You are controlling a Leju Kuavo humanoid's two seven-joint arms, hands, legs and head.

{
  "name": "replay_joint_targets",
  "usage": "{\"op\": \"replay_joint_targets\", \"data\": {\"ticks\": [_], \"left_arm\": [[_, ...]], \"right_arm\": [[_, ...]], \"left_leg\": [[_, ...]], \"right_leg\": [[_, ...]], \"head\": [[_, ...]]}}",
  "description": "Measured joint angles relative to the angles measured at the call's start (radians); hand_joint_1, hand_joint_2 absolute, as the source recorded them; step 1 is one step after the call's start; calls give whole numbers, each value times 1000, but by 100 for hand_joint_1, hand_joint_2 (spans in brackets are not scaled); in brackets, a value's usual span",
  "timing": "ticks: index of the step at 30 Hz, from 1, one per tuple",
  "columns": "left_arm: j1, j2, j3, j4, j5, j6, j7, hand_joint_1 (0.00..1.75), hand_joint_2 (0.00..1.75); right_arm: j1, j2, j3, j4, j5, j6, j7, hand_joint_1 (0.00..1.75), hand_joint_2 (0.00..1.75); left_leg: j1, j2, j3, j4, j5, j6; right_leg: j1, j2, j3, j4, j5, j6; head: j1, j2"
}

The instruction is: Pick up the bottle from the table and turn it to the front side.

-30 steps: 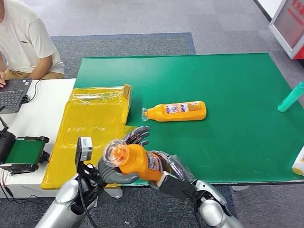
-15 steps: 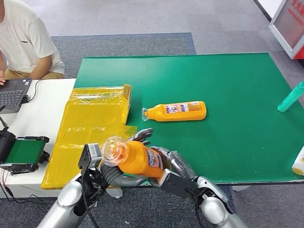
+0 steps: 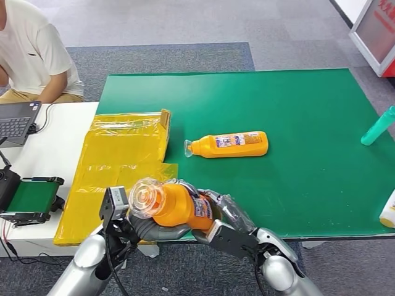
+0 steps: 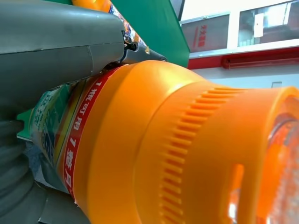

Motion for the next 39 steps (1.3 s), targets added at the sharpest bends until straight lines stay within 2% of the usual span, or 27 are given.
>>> {"op": "replay_joint_targets", "data": {"ticks": [3,4,7,8,12,15,17,24,26,30,32,35,39], "left_arm": [[2,0,0,-2,-7,5,-17,175,175],[4,0,0,-5,-10,10,-25,175,175],[13,-1,0,-21,-28,33,-40,175,175],[18,-1,0,-28,-45,50,-46,175,175],[46,-2,9,-72,-235,223,-85,175,175],[64,-3,49,-109,-416,380,-99,175,175],[71,-2,80,-128,-492,441,-103,175,175],[87,0,121,-158,-528,463,-108,175,175],[90,0,125,-161,-573,494,-108,175,175],[95,1,155,-167,-814,656,-94,175,175],[96,6,180,-167,-928,706,-69,175,175],[91,18,217,-145,-1107,739,-19,175,175],[57,49,240,-52,-1305,725,34,175,175]], "right_arm": [[0,0,0,-1,-1,-1,0,175,175],[0,0,0,-2,-2,-1,-1,146,175],[0,0,-3,-3,-5,-4,1,15,175],[0,0,-6,-3,-6,-7,5,0,175],[15,0,-46,-9,-11,-40,31,0,175],[51,0,-92,-33,-10,-58,41,0,175],[74,0,-121,-53,-10,-62,44,0,175],[106,0,-164,-93,-6,-64,48,0,175],[109,0,-170,-98,-3,-66,48,0,175],[137,0,-196,-136,9,-72,46,0,175],[158,0,-214,-166,15,-71,42,0,175],[194,0,-247,-215,21,-59,28,0,175],[244,-13,-288,-289,41,-49,-16,0,175]], "left_leg": [[0,0,0,0,0,0],[0,0,0,0,0,0],[0,0,0,0,0,0],[0,0,0,0,0,0],[0,0,0,0,0,0],[0,0,0,0,0,0],[0,0,0,0,0,0],[-1,0,0,0,0,0],[-1,0,0,0,0,0],[-1,0,0,0,0,0],[-1,0,0,0,0,0],[-1,0,0,0,0,0],[-1,0,0,0,0,0]], "right_leg": [[0,0,0,0,0,0],[0,0,0,0,0,0],[0,0,0,0,0,0],[0,0,0,0,0,0],[0,0,0,0,0,0],[0,0,0,0,0,0],[0,0,0,0,0,0],[-1,0,0,0,0,0],[-1,0,0,0,0,0],[-1,0,0,0,0,0],[-1,0,-1,0,0,0],[-1,0,-1,0,0,1],[-1,0,-1,0,0,1]], "head": [[0,0],[0,0],[0,0],[0,0],[0,0],[0,0],[0,0],[0,0],[0,0],[0,0],[0,0],[0,0],[0,0]]}}
